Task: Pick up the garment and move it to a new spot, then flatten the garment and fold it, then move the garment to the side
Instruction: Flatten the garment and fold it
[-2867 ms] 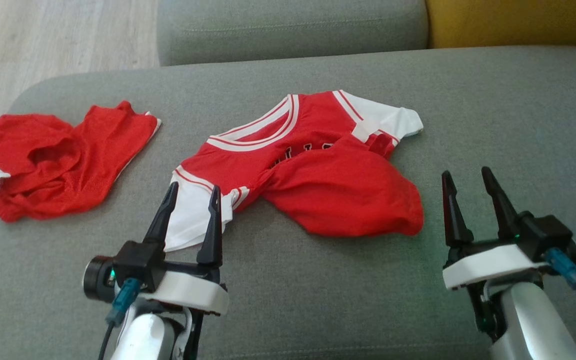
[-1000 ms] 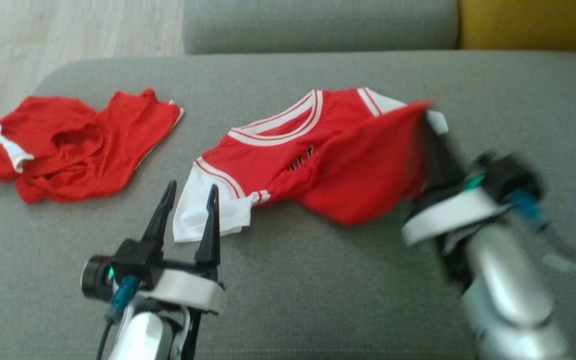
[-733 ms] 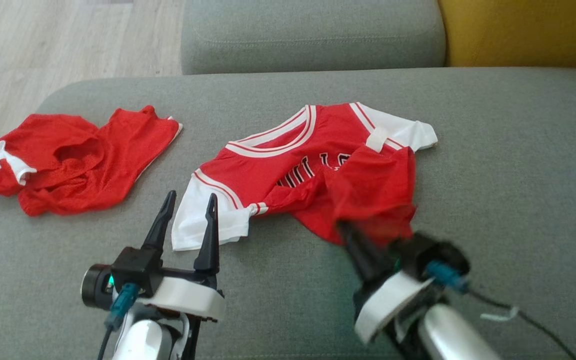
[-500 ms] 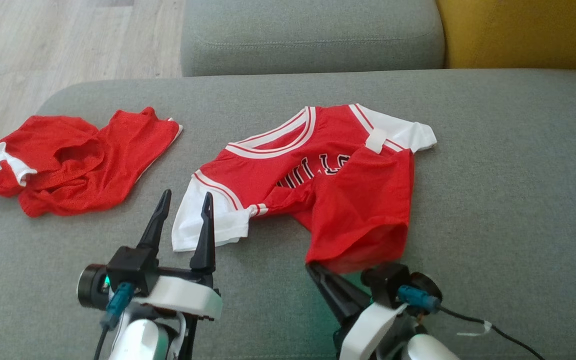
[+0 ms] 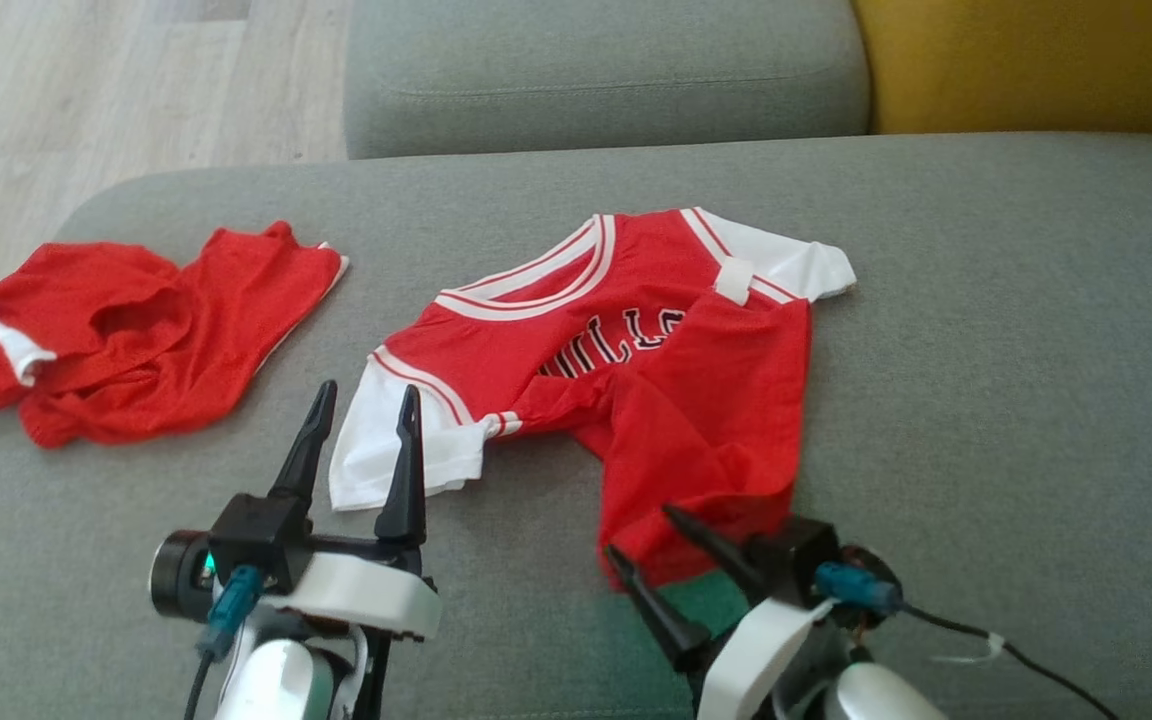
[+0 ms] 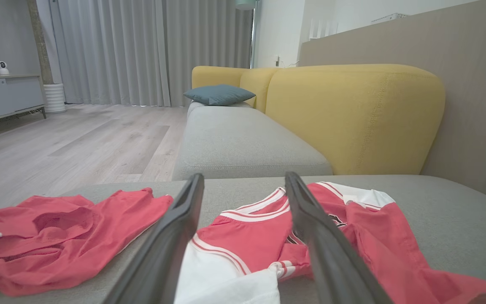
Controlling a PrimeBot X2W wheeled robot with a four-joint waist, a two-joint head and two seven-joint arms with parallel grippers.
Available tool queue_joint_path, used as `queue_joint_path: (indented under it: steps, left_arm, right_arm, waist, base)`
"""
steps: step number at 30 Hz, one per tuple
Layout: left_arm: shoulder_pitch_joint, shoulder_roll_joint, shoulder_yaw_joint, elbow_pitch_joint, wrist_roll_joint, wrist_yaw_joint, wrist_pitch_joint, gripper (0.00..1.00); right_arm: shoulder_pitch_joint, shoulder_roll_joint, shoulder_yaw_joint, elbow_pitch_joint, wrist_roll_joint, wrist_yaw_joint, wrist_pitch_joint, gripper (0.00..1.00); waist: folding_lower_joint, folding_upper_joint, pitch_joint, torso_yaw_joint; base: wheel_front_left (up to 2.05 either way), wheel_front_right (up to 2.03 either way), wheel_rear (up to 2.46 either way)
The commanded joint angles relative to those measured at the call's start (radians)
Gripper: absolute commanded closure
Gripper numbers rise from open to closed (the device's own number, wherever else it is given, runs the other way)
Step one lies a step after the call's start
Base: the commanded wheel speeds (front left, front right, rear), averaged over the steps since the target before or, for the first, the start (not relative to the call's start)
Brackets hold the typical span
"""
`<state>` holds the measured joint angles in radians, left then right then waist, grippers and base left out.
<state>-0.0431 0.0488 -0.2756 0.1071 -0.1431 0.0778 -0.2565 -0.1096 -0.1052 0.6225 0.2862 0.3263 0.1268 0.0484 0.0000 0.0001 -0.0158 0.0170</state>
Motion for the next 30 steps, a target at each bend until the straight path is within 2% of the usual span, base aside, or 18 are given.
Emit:
queue_joint_path:
  steps: [1,9,19,24,26,30]
  left_arm:
    - [-0.025,0.001,0.039,-0.03,0.007,-0.003,-0.005,0.0]
    - [-0.031,0.001,0.04,-0.036,0.01,-0.004,-0.005,0.0]
    - [-0.03,0.001,0.035,-0.044,0.015,-0.007,-0.005,0.0]
    - [-0.038,0.001,0.02,-0.053,0.01,-0.004,-0.005,0.0]
    - [-0.042,0.001,0.013,-0.058,0.005,-0.002,-0.005,0.0]
    - [-0.054,0.001,0.004,-0.061,0.005,-0.001,-0.005,0.0]
  right_arm:
    - [-0.037,0.01,-0.003,-0.052,-0.019,0.004,-0.03,0.0]
    - [-0.055,0.027,-0.091,-0.129,-0.072,0.004,-0.116,0.0]
    - [-0.064,0.051,-0.322,-0.21,-0.177,0.004,-0.19,0.0]
    - [-0.069,0.054,-0.452,-0.172,-0.242,0.004,-0.175,0.0]
    - [-0.074,0.055,-0.503,-0.123,-0.232,0.004,-0.172,0.0]
    - [-0.116,0.055,-0.549,-0.052,-0.24,0.004,-0.181,0.0]
  waist:
    - [0.0,-0.0001,-0.001,-0.008]
    - [0.0,-0.0001,-0.006,-0.028]
    - [0.0,-0.0001,-0.008,-0.024]
    - [0.0,-0.0001,0.003,-0.004]
    - [0.0,-0.0001,0.017,0.01]
    - [0.0,-0.0001,0.073,0.032]
  base:
    - [0.0,0.0,0.0]
    - [0.0,0.0,0.0]
    - [0.0,0.0,0.0]
    - [0.0,0.0,0.0]
    - [0.0,0.0,0.0]
    - [0.0,0.0,0.0]
